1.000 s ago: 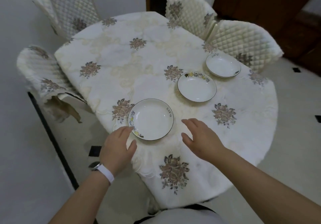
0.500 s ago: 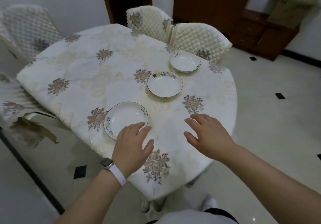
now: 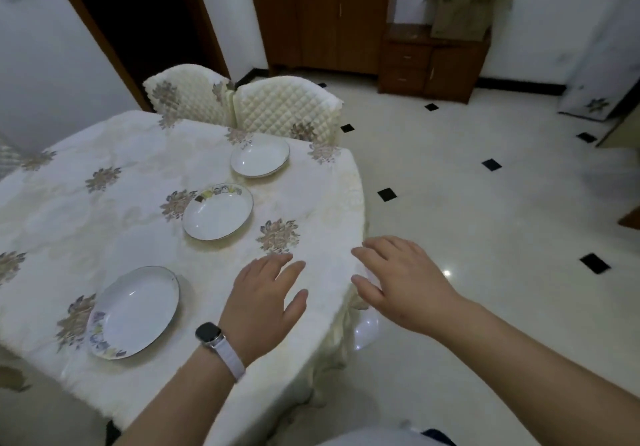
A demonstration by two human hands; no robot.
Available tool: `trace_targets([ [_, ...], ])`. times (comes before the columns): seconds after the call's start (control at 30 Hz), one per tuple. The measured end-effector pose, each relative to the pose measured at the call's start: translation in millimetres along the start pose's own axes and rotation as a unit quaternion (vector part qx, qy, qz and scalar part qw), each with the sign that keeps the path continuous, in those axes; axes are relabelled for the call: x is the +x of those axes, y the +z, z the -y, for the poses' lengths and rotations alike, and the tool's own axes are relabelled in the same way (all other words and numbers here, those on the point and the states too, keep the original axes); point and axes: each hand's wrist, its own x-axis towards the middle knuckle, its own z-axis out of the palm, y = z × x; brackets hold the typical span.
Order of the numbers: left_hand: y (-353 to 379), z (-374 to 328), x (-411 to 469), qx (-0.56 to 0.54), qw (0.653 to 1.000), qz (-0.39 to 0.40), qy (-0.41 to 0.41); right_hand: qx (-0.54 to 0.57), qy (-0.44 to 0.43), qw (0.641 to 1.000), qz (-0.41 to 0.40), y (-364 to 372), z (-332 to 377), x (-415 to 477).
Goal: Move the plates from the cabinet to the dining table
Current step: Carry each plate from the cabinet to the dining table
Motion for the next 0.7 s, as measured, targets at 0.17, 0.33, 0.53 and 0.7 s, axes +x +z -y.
trace_targets([
  [0.17,26.0,-80.8,62.0,0.017,0.998,0.001,0.061,-0.006,0.039,0.999,-0.036,-19.4,-85.6,-30.9],
  [0.33,42.2,-151.0,113.5,0.014,0.991,0.001,0.133,-0.014,0.081,0.996,-0.041,-33.3,-156.9,-63.0],
  [0.53,53.5,-204.6,159.5,0.012,0.978,0.005,0.207,-0.029,0.158,0.985,-0.064,-53.6,-205.5,-92.8],
  [0.7,72.2,-221.0,195.6,-0.009,0.967,0.008,0.255,-0.04,0.212,0.974,-0.073,-57.4,-228.1,-96.2],
])
